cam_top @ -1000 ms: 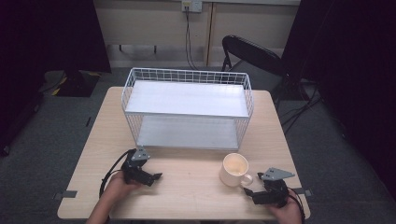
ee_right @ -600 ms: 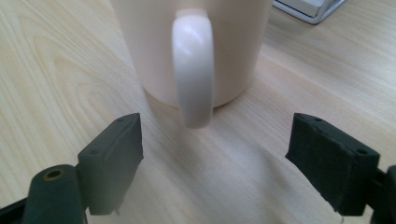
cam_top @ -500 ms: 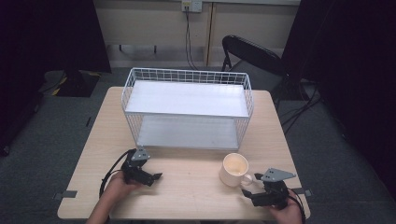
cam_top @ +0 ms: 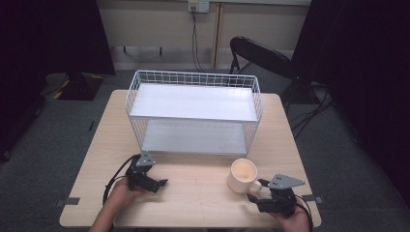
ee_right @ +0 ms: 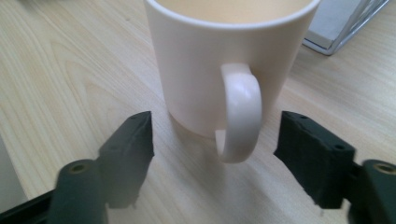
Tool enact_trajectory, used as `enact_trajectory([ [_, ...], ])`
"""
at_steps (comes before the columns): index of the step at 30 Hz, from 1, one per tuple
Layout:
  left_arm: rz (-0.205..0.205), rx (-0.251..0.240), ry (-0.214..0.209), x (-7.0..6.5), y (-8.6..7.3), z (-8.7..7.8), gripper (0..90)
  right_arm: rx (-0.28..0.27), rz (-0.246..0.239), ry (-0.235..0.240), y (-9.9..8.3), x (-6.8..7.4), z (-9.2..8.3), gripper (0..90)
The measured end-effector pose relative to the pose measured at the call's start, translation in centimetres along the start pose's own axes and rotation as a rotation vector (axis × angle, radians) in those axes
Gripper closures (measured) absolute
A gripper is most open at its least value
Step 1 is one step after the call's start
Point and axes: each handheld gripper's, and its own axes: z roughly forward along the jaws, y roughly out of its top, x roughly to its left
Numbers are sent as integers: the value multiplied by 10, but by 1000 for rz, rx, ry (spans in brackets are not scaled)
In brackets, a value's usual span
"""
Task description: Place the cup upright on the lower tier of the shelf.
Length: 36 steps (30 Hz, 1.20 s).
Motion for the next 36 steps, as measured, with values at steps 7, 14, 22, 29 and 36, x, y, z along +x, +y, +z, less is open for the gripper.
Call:
enact_trajectory([
  [7,0,0,-1,0,0,0,0,-28,18,-10,1,-2,-4,442],
  [14,-1,1,-2,0,0,0,0,-30,21,-15,2,-3,-5,548],
  [22,-1,0,-1,0,0,0,0,-40,44,-24,1,-5,-7,634],
  [29,-1,0,-1,0,0,0,0,-51,53,-23,2,-6,-9,671],
  [36,-1,1,-1,0,0,0,0,-44,49,-22,2,-6,-8,707],
])
